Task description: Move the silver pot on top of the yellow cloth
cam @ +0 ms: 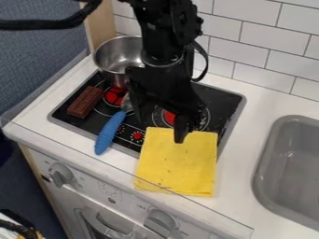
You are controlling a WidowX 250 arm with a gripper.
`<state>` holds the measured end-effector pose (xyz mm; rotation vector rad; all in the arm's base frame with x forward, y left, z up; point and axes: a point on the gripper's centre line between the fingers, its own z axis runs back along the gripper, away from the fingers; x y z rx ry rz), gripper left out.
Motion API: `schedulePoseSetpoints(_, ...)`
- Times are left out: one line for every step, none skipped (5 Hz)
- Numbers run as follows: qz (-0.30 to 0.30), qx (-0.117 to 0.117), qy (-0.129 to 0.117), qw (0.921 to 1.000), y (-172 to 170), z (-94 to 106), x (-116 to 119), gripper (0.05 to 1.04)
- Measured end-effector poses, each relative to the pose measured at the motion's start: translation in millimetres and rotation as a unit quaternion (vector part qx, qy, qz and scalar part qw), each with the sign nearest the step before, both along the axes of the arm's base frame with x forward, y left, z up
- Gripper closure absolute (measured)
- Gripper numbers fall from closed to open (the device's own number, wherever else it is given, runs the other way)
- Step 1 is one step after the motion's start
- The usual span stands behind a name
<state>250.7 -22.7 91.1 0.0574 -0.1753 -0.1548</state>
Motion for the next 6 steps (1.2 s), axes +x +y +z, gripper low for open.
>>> schedulePoseSetpoints(0.0,-0.001,0.012,0.9999,-0.7,-5.8,-0.6,0.083)
schedulePoseSetpoints(0.04,-0.011,0.015,0.999,23.4,-6.7,26.0,0.083)
schedulePoseSetpoints(0.08,-0.016,0.002,0.9967,52.6,0.7,62.2,0.083)
schedulePoseSetpoints(0.104,-0.017,-0.013,0.9943,81.2,5.9,102.1,0.083)
schedulePoseSetpoints(0.105,-0.007,-0.015,0.9944,96.9,2.9,129.6,0.083)
schedulePoseSetpoints(0.112,-0.018,0.007,0.9935,103.2,-23.0,134.3,0.083)
